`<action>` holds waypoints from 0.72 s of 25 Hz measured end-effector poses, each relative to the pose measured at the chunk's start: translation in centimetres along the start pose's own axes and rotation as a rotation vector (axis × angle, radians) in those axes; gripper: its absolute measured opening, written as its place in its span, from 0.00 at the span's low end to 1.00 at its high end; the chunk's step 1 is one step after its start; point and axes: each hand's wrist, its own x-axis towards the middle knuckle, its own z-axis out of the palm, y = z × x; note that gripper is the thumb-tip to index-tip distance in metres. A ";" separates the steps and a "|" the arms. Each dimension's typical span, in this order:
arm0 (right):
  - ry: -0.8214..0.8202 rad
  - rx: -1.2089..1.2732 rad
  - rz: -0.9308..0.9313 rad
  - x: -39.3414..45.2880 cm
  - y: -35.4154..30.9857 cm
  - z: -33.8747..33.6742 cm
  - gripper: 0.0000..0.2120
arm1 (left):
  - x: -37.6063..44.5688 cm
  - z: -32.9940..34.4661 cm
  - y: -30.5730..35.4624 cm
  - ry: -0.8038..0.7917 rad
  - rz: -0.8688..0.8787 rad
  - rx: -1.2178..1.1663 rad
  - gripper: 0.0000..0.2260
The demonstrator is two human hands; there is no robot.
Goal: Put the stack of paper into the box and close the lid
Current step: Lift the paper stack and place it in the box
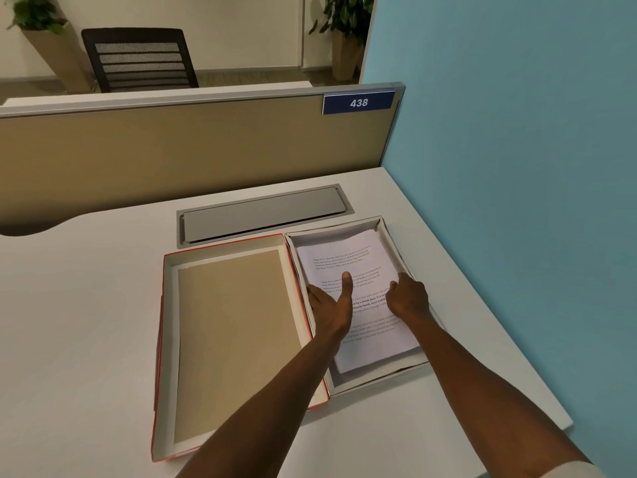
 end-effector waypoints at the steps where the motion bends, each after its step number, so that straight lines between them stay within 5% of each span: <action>1: 0.005 -0.011 0.006 0.0 0.0 0.1 0.18 | 0.2 0.0 0.1 0.012 -0.015 0.001 0.43; 9: 0.071 -0.044 -0.045 -1.0 -0.1 1.8 0.26 | 0.7 0.3 0.2 0.051 -0.055 0.065 0.44; 18: 0.145 -0.076 -0.125 -1.1 0.9 3.0 0.23 | -0.5 1.4 -0.7 0.155 0.074 0.145 0.42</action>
